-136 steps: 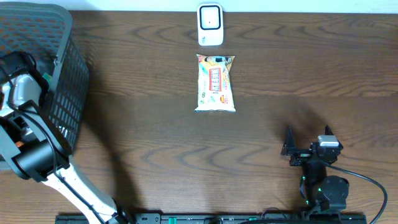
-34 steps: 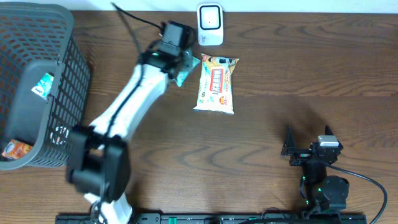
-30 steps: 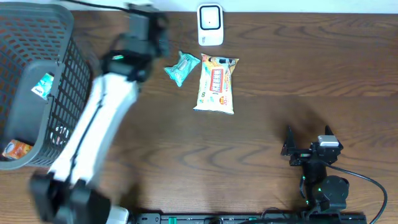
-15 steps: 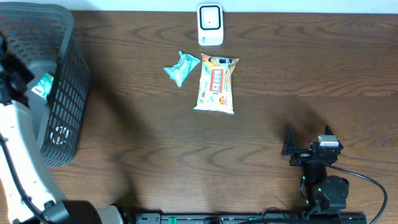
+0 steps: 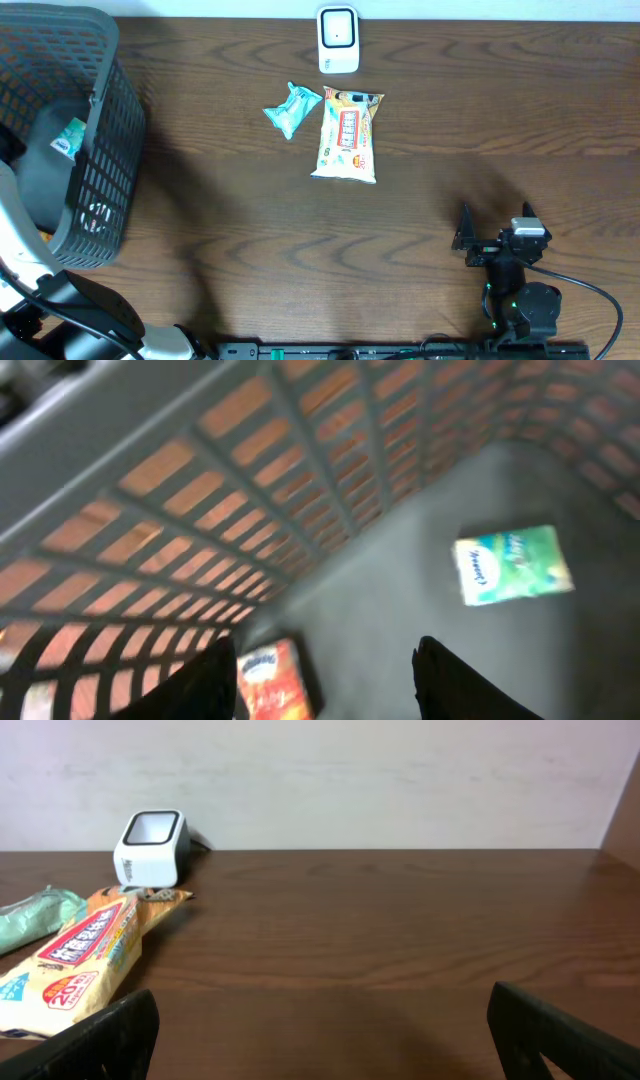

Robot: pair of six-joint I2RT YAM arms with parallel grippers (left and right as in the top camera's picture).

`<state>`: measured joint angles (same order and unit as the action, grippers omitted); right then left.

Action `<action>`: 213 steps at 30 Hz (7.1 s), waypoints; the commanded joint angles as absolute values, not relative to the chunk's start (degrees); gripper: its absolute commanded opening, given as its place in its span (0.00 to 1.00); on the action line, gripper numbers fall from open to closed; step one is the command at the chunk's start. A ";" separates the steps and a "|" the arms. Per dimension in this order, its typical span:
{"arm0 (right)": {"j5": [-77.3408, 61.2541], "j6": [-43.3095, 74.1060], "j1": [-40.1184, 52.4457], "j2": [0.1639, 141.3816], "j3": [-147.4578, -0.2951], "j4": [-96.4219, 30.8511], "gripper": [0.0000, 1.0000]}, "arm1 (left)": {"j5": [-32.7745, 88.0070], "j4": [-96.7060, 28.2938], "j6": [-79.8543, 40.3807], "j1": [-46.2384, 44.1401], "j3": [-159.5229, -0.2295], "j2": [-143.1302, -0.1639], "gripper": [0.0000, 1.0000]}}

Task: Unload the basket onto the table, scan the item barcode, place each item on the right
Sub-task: 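Reach the left gripper into the basket and grasp the small green tissue pack, then carry the green tissue pack out and place it beside the yellow bag, then reach the left gripper into the basket and grasp the orange tissue box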

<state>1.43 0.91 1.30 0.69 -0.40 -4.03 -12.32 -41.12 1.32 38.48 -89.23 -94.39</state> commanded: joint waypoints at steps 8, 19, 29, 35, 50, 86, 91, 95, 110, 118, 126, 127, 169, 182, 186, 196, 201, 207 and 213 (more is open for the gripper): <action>1.37 1.65 1.50 0.32 -0.32 -4.25 0.99 | -0.47 -38.65 12.58 38.28 -89.58 -103.02 0.56; 1.37 1.65 1.50 0.32 -0.32 -4.25 0.99 | 7.33 -31.97 27.97 36.71 -89.56 -112.16 0.55; 1.37 1.65 1.50 0.32 -0.32 -4.25 0.99 | 7.27 -28.42 34.50 32.08 -89.58 -118.76 0.55; 1.37 1.65 1.50 0.32 -0.32 -4.25 0.99 | 4.45 -25.91 34.96 31.57 -89.47 -121.03 0.48; 1.37 1.65 1.50 0.32 -0.32 -4.25 0.99 | -0.93 -26.00 33.98 31.79 -89.49 -123.83 0.07; 1.37 1.65 1.50 0.32 -0.32 -4.25 0.99 | 15.55 -41.65 -20.14 -13.61 -89.47 -85.52 0.07; 1.37 1.65 1.50 0.32 -0.32 -4.25 0.99 | 11.60 -41.50 -20.16 -17.08 -89.47 -95.48 0.07; 1.37 1.65 1.50 0.32 -0.32 -4.25 0.99 | 11.05 -41.54 -20.16 -17.45 -89.47 -101.91 0.07; 1.37 1.65 1.50 0.32 -0.32 -4.25 0.99 | -3.73 -40.97 -18.13 -17.43 -89.47 -107.18 0.08; 1.37 1.65 1.50 0.32 -0.32 -4.25 0.99 | 8.27 -40.47 -20.18 -17.56 -89.23 -107.18 0.08; 1.37 1.65 1.50 0.32 -0.32 -4.25 0.99 | 8.40 -40.47 -23.22 -18.37 -88.92 -107.18 0.17; 1.37 1.65 1.50 0.32 -0.32 -4.25 0.99 | 8.40 -40.47 -23.22 -18.48 -88.90 -107.18 0.17; 1.37 1.65 1.50 0.32 -0.32 -4.25 0.99 | -18.85 -60.03 -23.33 40.49 -91.02 -99.72 0.64; 1.37 1.65 1.50 0.32 -0.32 -4.25 0.99 | -23.03 -46.57 -28.38 40.51 -81.06 -107.00 0.64; 1.37 1.65 1.50 0.32 -0.32 -4.25 0.99 | -23.00 -44.38 -28.34 40.71 -81.03 -110.45 0.64; 1.34 1.65 1.50 0.32 -0.32 -4.25 0.99 | -23.00 -43.62 -28.18 43.75 -80.99 -114.13 0.64; 1.37 1.65 1.50 0.32 -0.32 -4.25 0.99 | -22.98 -44.03 -28.12 45.21 -80.79 -114.15 0.64; 1.37 1.65 1.50 0.32 -0.32 -4.25 0.99 | -22.72 -43.99 -27.73 45.25 -80.09 -115.24 0.62; 1.37 1.65 1.50 0.32 -0.32 -4.25 0.99 | -21.50 -44.42 -27.70 45.25 -79.94 -116.79 0.27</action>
<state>1.43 1.02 1.28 0.67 -0.40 -4.03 -21.61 -43.70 -27.35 45.10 -80.88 -115.42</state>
